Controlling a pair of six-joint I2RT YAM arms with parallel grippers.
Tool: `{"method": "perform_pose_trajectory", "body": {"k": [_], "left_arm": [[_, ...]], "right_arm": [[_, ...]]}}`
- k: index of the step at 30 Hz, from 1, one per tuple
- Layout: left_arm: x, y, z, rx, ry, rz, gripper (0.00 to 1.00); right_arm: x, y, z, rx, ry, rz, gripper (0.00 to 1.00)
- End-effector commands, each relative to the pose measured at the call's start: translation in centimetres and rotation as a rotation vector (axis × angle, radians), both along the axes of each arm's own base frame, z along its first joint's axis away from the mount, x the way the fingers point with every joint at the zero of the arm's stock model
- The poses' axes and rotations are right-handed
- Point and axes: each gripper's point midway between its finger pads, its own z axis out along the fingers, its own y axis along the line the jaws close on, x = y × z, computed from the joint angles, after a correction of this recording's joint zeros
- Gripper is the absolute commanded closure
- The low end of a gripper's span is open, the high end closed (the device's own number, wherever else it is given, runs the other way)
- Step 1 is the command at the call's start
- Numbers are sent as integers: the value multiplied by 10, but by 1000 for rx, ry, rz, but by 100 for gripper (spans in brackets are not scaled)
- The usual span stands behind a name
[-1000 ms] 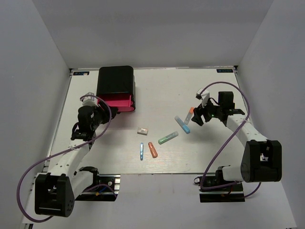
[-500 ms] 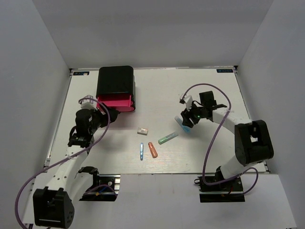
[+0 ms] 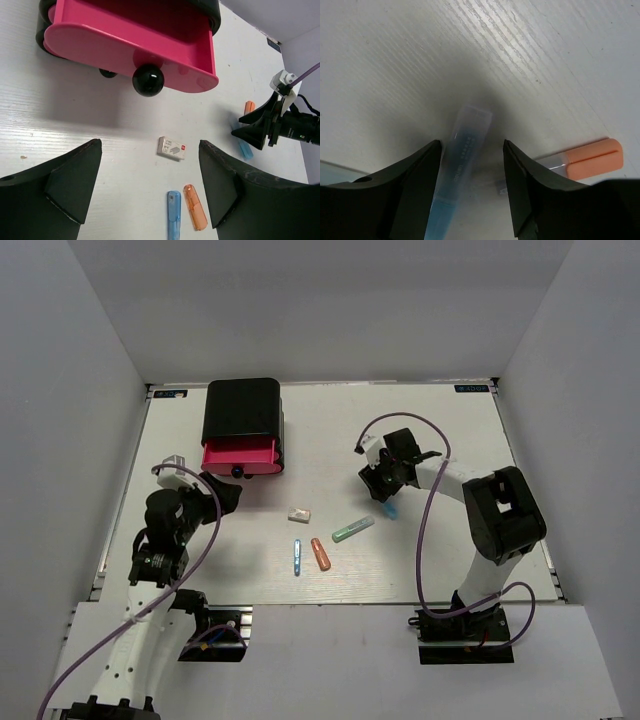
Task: Sort the stationery into containers
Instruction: Pick up the stationery from the center of the board.
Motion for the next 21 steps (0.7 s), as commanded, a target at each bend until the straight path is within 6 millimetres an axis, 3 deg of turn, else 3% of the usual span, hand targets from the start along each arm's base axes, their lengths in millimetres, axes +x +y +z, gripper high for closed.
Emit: {"method": "perform_pose_trajectory", "body": {"k": [1, 7, 10, 13, 14, 15, 16, 17, 19, 20, 21], "left_arm": [[-6, 5, -2, -6, 20, 29, 12], [-6, 4, -1, -13, 31, 32, 12], [-7, 0, -5, -40, 47, 20, 12], [-8, -2, -8, -54, 53, 12, 12], [-9, -4, -11, -67, 66, 6, 12], [-9, -4, -12, -68, 66, 6, 12], [-10, -5, -17, -76, 81, 10, 12], [-11, -5, -15, -77, 72, 10, 12], [-12, -5, -17, -77, 72, 10, 12], [-12, -5, -17, -85, 74, 13, 12], [-12, -5, -17, -85, 74, 13, 12]], "right_arm": [[11, -3, 5, -45, -37, -56, 42], [-13, -6, -5, -94, -5, 14, 51], [-27, -2, -8, -82, 35, 58, 66], [-37, 11, 4, -21, 59, 140, 84], [-32, 26, 22, 40, 27, 218, 90], [-36, 29, 32, 58, 29, 251, 91], [-39, 42, 47, 111, -3, 345, 91], [-29, 52, 71, 146, -56, 382, 93], [-40, 73, 102, 253, -93, 511, 93], [-29, 86, 133, 281, -178, 568, 93], [-32, 91, 144, 294, -194, 603, 93]]}}
